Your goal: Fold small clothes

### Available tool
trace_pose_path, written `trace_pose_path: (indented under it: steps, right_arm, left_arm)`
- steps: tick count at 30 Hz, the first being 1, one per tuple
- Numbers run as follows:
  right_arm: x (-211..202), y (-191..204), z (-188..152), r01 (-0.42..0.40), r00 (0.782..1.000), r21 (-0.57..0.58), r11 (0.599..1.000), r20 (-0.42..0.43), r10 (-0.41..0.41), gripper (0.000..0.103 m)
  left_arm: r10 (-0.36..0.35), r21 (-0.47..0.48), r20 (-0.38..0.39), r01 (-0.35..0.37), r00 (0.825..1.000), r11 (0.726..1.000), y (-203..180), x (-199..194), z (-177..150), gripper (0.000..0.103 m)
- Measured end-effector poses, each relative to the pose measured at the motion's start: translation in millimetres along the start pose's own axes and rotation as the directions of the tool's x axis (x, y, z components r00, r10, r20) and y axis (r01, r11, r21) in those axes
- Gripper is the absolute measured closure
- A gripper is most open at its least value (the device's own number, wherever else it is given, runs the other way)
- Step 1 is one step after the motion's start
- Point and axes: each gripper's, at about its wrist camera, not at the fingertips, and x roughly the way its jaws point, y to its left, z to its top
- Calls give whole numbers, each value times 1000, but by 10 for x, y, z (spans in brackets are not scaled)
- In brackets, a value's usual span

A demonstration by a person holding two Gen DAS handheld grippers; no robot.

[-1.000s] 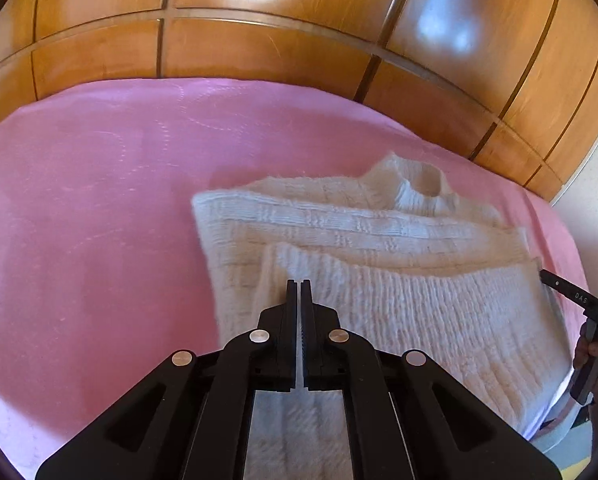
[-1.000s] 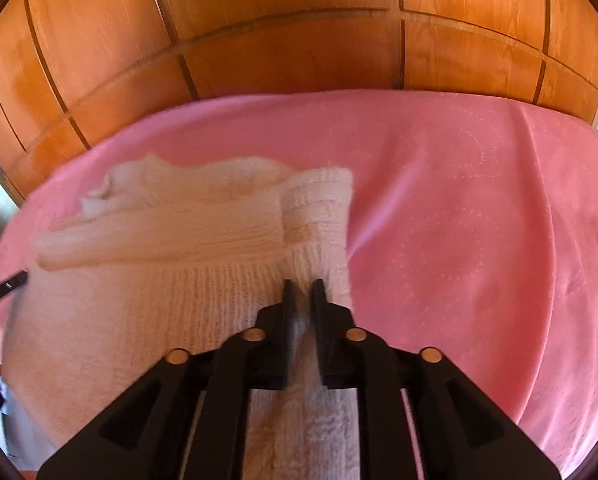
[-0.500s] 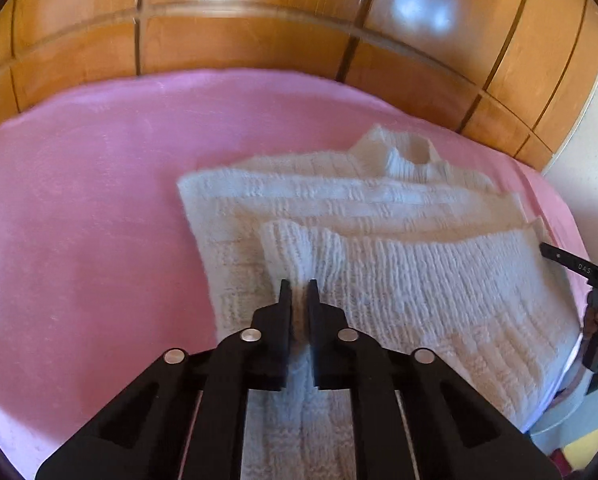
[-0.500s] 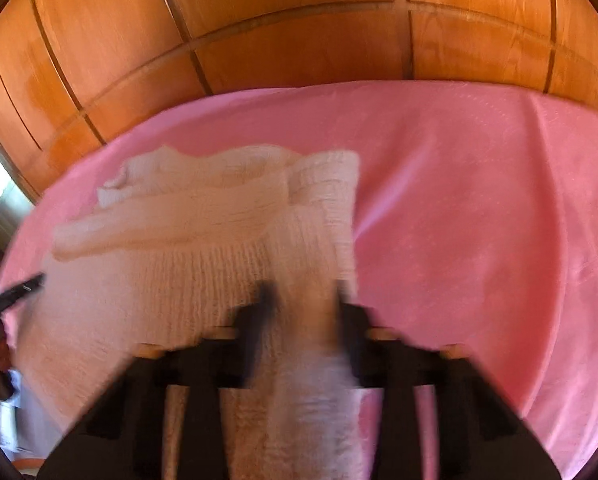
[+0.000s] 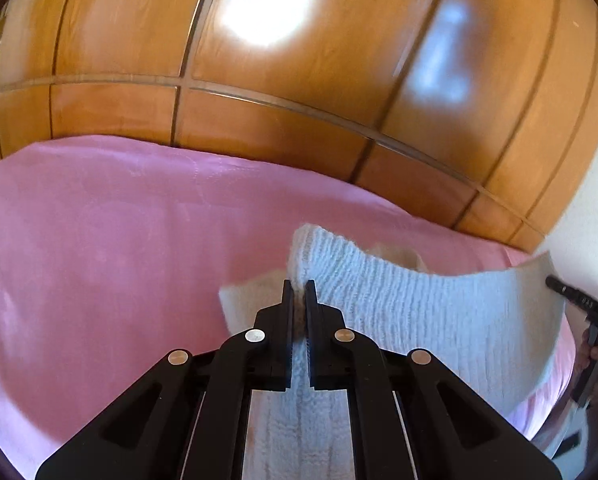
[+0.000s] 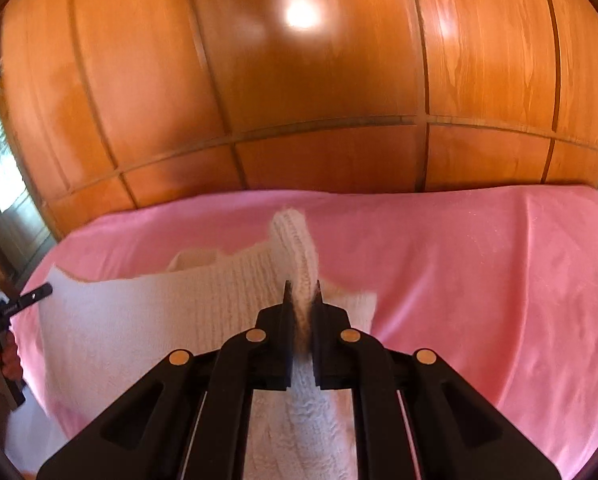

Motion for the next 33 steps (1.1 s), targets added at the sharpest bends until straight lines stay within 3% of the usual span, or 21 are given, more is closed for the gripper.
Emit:
trace_pose_path:
  steps: [4, 8, 11, 14, 16, 18, 19, 21, 24, 26, 30, 33]
  right_arm:
    - [706, -231, 194, 75, 996, 71, 995, -57, -71, 97]
    - [1346, -421, 167, 163, 978, 106, 981, -145, -147, 97]
    - [1689, -497, 31, 215, 958, 85, 973, -210, -194, 97]
    - [1796, -521, -29, 224, 953, 77, 972, -224, -202, 97]
    - [1742, -505, 5, 213, 956, 62, 975, -222, -195, 92]
    - [1600, -476, 34, 226, 956, 36, 973, -202, -214, 66]
    - [1507, -447, 47, 215, 961, 30, 976, -184, -206, 63]
    - [1266, -396, 32, 183, 973, 27, 983, -148, -177, 57]
    - [860, -248, -102, 104, 988, 26, 994, -120, -100, 42]
    - [674, -117, -228, 54, 992, 14, 998, -116, -52, 37]
    - [434, 230, -563, -38, 989, -32, 999, -146, 33, 32]
    - [329, 437, -853, -67, 985, -56, 996, -165, 57, 32]
  left_arm:
    - [76, -22, -49, -77, 996, 997, 163, 528, 201, 99]
    - [161, -12, -108, -164, 981, 986, 176, 1096, 278, 99]
    - [222, 9, -156, -223, 963, 975, 211, 1459, 248, 99]
    - [291, 71, -229, -282, 929, 957, 246, 1768, 122, 99]
    - [287, 72, -225, -278, 931, 958, 249, 1740, 135, 98]
    - [269, 60, -223, -262, 937, 963, 257, 1653, 171, 98]
    - [257, 49, -220, -252, 941, 966, 272, 1566, 181, 95]
    - [231, 16, -207, -233, 951, 972, 341, 1338, 162, 75]
    - [186, -33, -179, -195, 966, 980, 465, 943, 62, 60]
    - [125, -89, -171, -142, 977, 986, 602, 649, -66, 57]
    - [-15, -169, -183, -17, 983, 985, 785, 144, -460, 55]
    - [-73, -202, -184, 35, 980, 979, 834, -100, -758, 37]
